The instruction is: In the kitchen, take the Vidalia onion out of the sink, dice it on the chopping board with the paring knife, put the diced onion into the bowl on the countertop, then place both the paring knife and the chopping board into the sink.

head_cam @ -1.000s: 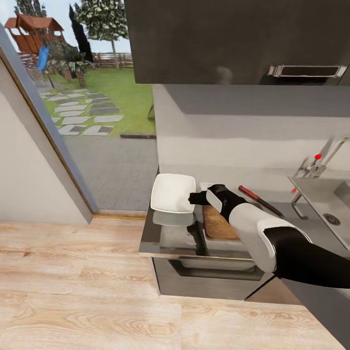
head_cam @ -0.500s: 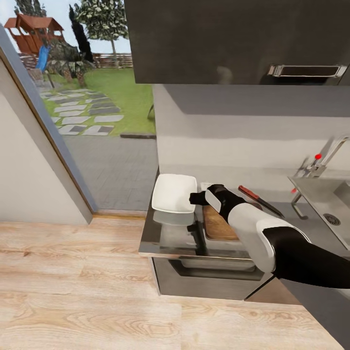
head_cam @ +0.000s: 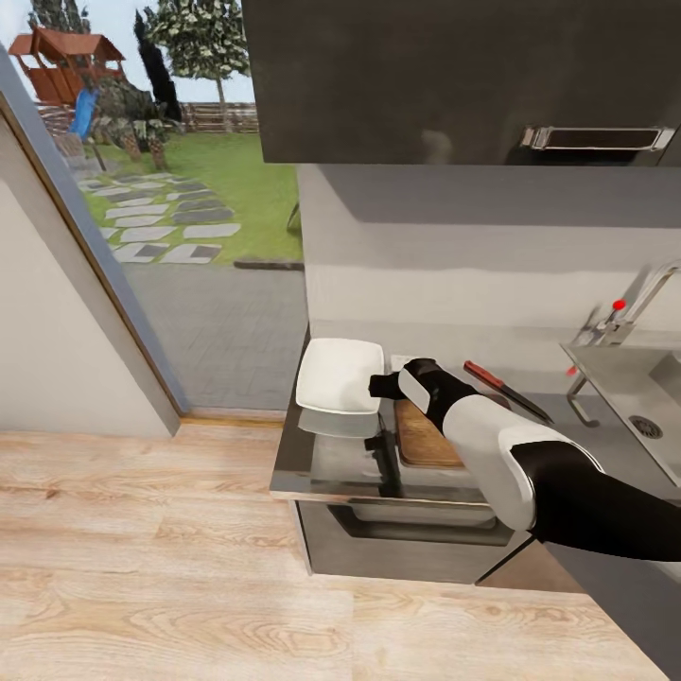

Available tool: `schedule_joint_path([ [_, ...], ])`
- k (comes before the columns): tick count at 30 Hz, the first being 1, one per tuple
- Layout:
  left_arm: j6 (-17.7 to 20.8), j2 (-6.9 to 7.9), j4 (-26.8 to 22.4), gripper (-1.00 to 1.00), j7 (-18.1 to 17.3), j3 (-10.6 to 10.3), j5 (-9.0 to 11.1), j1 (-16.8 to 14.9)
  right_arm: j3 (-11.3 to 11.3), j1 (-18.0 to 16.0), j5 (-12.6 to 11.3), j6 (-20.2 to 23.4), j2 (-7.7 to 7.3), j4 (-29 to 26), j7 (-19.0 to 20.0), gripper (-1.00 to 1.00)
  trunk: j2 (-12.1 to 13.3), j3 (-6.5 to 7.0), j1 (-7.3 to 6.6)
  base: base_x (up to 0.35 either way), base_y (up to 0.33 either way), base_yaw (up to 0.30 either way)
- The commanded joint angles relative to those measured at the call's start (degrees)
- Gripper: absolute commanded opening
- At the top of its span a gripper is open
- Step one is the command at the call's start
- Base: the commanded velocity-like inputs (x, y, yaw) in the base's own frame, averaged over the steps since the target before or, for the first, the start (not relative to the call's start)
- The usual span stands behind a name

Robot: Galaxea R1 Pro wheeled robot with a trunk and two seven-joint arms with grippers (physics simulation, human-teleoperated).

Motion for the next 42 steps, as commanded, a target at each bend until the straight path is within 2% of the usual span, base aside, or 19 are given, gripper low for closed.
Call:
schedule_joint_path([
  [1,-0.07,0.0,0.14,1.0,-0.27,-0.32,0.46,-0.08,0.71,-0.01,0.23,0.27,0.0,-0.04,-0.19,-1.0,-0.09,-0.1,0.04,0.034,0.0,0.0],
  [9,-0.07,0.0,0.14,1.0,-0.21,-0.32,0.46,-0.08,0.79,-0.01,0.2,0.35,0.0,-0.04,-0.16,-1.0,-0.09,-0.1,0.04,0.145,-0.004,0.0],
  [19,-0.07,-0.01,0.14,1.0,-0.2,-0.32,0.46,-0.08,0.84,-0.01,0.24,0.36,-0.07,0.04,-0.14,-1.0,-0.09,-0.1,0.04,0.013,-0.001,0.0],
  [25,-0.07,-0.01,0.07,1.0,-0.23,-0.32,0.46,-0.08,0.88,-0.01,0.44,4.16,-0.47,-0.15,0.08,-1.0,-0.09,-0.1,0.04,0.0,0.0,0.0],
  [42,-0.07,-0.01,0.14,1.0,-0.2,-0.32,0.46,-0.08,0.95,-0.01,0.57,4.66,-0.44,-0.21,0.04,-1.0,-0.09,-0.1,0.04,0.0,0.0,0.0],
])
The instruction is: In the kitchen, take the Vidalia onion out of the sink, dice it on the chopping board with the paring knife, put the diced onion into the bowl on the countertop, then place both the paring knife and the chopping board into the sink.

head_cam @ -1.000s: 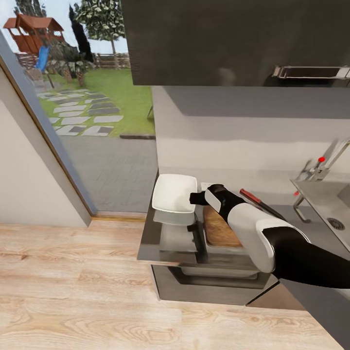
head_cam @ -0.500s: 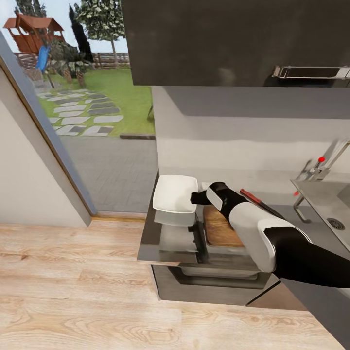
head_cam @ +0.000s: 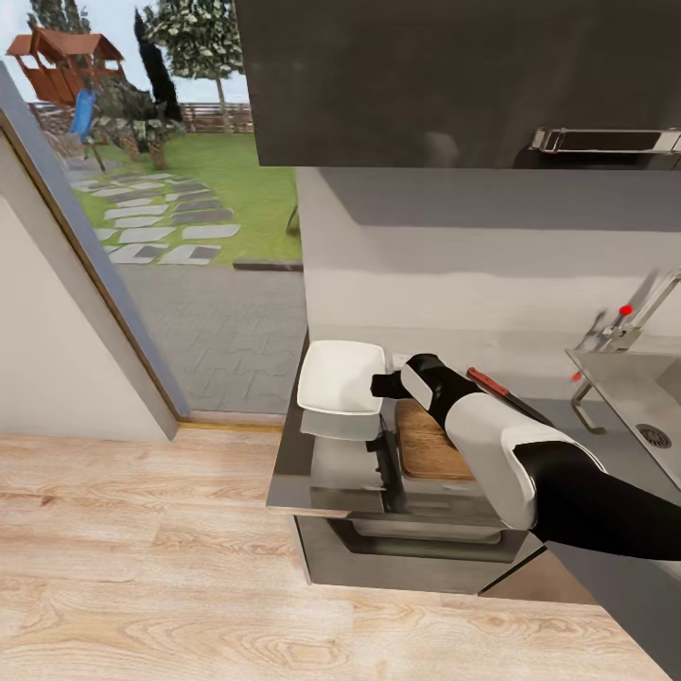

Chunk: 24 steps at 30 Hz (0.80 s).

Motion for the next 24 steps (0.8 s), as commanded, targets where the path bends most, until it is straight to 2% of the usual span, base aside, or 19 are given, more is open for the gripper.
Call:
schedule_joint_path([
  [1,-0.07,0.01,0.14,1.0,-0.29,-0.32,0.46,-0.08,1.14,0.0,0.26,0.27,0.03,1.65,-0.15,-1.0,-0.08,-0.11,0.04,0.0,0.0,0.0],
  [24,-0.07,0.01,0.14,1.0,-0.3,-0.32,0.46,-0.08,1.07,0.0,0.34,0.27,0.06,1.65,0.02,-1.0,-0.08,-0.11,0.04,0.0,0.0,0.0],
])
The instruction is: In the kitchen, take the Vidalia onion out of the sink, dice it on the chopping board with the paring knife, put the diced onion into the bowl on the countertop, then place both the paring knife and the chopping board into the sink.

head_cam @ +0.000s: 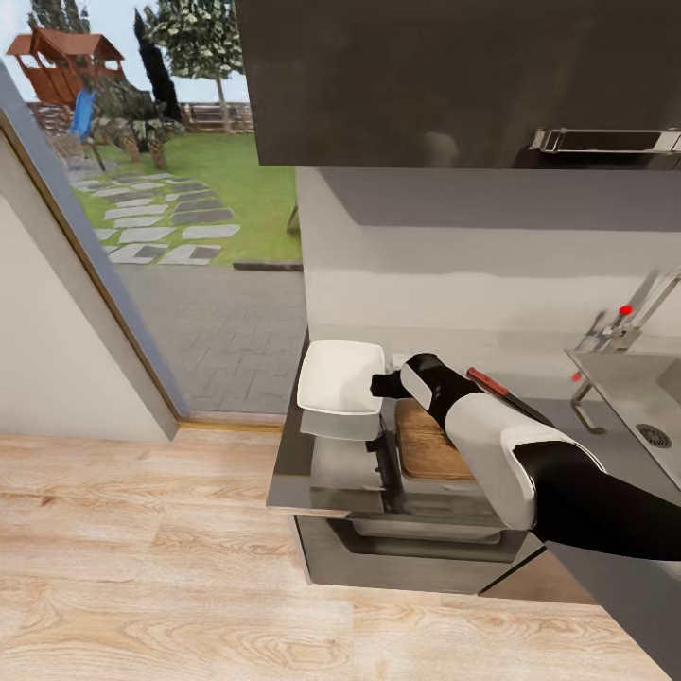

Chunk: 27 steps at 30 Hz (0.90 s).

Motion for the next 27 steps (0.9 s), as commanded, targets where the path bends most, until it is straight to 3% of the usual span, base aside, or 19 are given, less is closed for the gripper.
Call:
schedule_joint_path([
  [1,-0.07,0.01,0.15,1.0,-0.27,-0.32,0.46,-0.08,0.91,0.0,-0.21,0.25,-0.03,1.77,-0.12,-1.0,-0.08,-0.11,0.04,0.0,0.0,0.0],
  [27,-0.07,0.01,0.15,1.0,-0.24,-0.32,0.46,-0.08,0.91,0.0,-0.25,-0.19,0.03,1.86,0.4,-1.0,-0.08,-0.34,0.04,0.0,0.0,0.0],
])
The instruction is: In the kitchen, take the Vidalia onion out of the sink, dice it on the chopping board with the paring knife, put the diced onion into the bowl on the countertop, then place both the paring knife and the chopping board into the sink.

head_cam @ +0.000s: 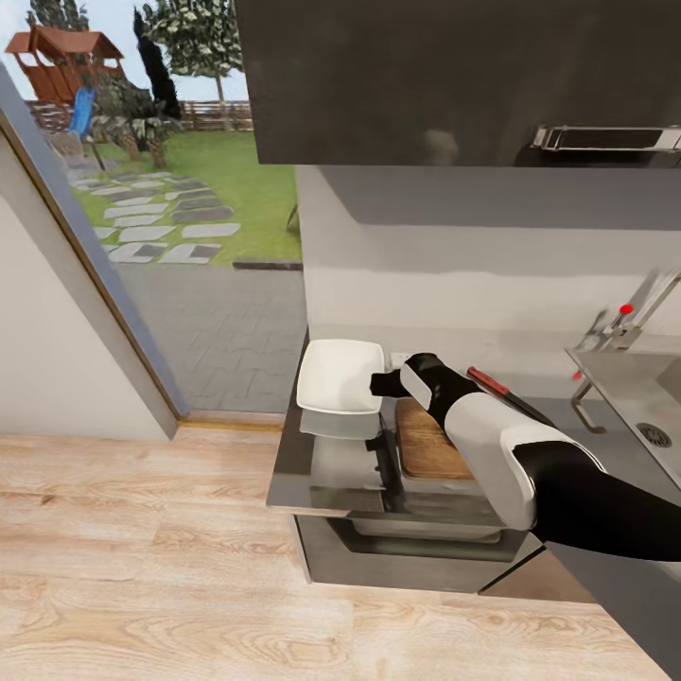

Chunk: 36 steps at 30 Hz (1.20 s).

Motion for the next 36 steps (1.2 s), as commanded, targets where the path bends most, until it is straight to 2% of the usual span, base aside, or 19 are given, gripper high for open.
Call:
schedule_joint_path([
  [1,-0.08,0.01,0.15,1.0,-0.29,-0.33,0.46,-0.09,0.51,0.01,-0.4,0.25,-0.01,2.04,-0.06,-1.0,-0.07,-0.11,0.05,0.0,0.0,0.0],
  [36,-0.08,0.05,0.15,1.0,-0.28,-0.33,0.46,-0.09,0.51,0.01,-0.43,0.25,0.0,2.04,-0.04,-1.0,-0.07,-0.12,0.05,0.0,0.0,0.0],
])
